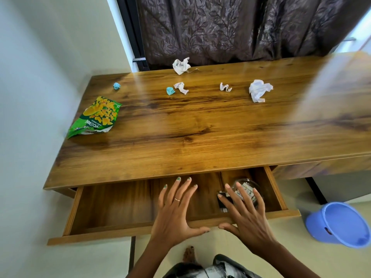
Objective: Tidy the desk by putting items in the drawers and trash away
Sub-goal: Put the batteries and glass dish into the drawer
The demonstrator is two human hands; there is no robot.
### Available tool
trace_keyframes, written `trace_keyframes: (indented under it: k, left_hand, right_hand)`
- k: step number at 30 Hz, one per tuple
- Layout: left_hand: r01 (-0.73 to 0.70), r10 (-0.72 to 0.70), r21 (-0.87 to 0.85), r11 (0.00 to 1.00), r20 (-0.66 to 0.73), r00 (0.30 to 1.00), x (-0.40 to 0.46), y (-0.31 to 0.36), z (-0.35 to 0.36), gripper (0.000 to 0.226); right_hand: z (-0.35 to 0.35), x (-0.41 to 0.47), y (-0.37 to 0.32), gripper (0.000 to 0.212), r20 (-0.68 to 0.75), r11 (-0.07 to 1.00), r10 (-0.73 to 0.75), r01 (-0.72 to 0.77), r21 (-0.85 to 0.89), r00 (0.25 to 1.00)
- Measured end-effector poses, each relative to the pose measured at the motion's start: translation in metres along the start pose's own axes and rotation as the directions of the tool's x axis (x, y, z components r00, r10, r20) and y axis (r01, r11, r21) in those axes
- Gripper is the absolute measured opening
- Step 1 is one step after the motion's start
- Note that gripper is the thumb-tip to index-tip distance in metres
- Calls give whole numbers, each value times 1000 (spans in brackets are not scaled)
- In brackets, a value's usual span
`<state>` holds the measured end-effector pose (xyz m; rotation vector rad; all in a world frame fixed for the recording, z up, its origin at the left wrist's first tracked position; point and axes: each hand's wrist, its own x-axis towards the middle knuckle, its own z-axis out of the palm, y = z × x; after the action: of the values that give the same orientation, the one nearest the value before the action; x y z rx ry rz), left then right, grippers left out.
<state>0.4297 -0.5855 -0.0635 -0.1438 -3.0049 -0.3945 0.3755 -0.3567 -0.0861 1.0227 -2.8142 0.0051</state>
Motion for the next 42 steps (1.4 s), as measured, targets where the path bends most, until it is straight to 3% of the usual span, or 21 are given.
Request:
trace_keyframes:
  k: [7,12,16,20,31,37,42]
  left_hand:
    - [88,-88,86,992,-9,996,41,-19,1,107]
    - [108,-101,51,993,-123,987,62,-21,12,76]
    - [42,-35,23,999,-251,967,78,-22,22,52]
    - [1,19,63,998,-323,946,82,-25,25,45]
    - [-24,49,81,996,-321,946,80,-25,28,44]
    - [21,-18,8,1000,-286,958,76,-24,30,45]
    - [57,-70,-59,997,-251,965,72,-21,31,47]
  right_hand:
    - [-3,50,4,73,-23,997,78,-78,6,997]
    - [0,87,8,69,-104,998,41,-36,48,994]
    - [3,103,13,37,-283,999,-21,28,20,959]
    - [5,104,16,54,-301,999,-14,28,41,953]
    - [11,103,10,44,-353,994,38,2,111,935]
    - [9,104,3,33,-378,990,92,-43,135,921]
    - [7,102,1,40,-378,988,98,-43,150,921]
